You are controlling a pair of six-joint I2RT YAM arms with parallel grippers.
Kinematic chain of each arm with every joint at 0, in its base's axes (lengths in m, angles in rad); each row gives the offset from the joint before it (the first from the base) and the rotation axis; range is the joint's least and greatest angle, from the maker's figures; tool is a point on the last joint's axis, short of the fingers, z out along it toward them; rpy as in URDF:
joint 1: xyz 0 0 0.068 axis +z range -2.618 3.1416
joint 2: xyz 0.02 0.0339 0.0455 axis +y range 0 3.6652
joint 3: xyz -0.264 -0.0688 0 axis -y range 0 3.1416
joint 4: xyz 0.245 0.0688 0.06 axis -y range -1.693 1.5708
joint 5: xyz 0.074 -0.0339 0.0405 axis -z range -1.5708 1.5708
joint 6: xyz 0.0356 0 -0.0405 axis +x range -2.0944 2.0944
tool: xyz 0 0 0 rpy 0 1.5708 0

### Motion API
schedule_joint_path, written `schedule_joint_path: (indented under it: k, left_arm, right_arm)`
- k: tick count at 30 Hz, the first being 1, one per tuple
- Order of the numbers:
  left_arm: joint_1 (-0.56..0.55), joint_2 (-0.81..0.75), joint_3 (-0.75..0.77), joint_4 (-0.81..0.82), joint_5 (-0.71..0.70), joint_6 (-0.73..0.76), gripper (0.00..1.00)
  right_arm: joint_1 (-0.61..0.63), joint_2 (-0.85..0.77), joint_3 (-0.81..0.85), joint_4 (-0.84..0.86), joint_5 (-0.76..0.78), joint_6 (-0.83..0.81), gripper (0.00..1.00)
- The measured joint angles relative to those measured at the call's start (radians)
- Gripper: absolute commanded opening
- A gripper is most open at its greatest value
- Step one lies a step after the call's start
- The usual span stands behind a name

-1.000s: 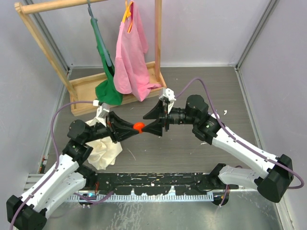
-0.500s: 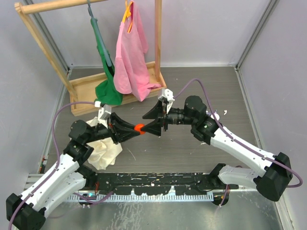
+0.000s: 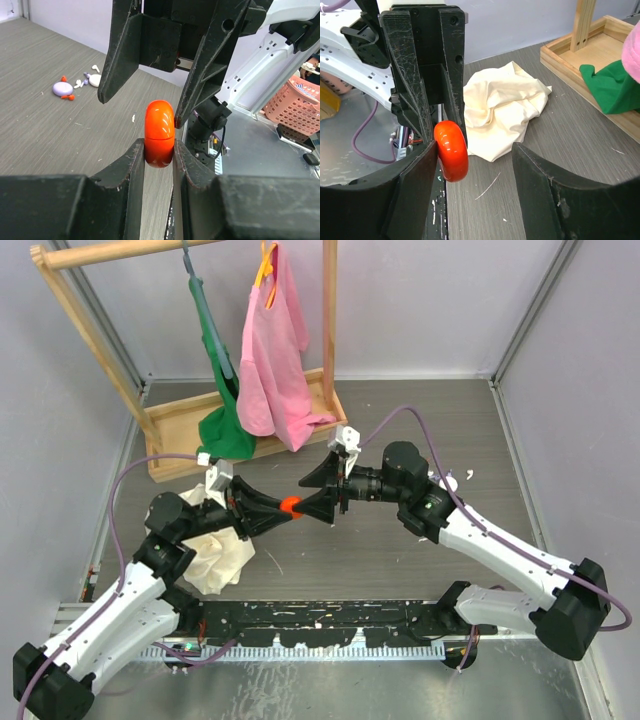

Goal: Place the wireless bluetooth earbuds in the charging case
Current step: Open the charging case.

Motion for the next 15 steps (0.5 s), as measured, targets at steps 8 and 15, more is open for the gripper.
schedule_joint_path:
  k: [8, 15]
  left_arm:
    - [-0.008, -0.012, -0.011, 0.000, 0.000, 0.005, 0.00]
    - [-0.021, -0.022, -0.011, 0.004, 0.016, 0.008, 0.00]
  right_arm:
    - [0.002, -0.030, 0.001, -0.015, 0.056, -0.003, 0.66]
    - [0.000, -0.035, 0.008, -0.033, 0.104, -0.008, 0.66]
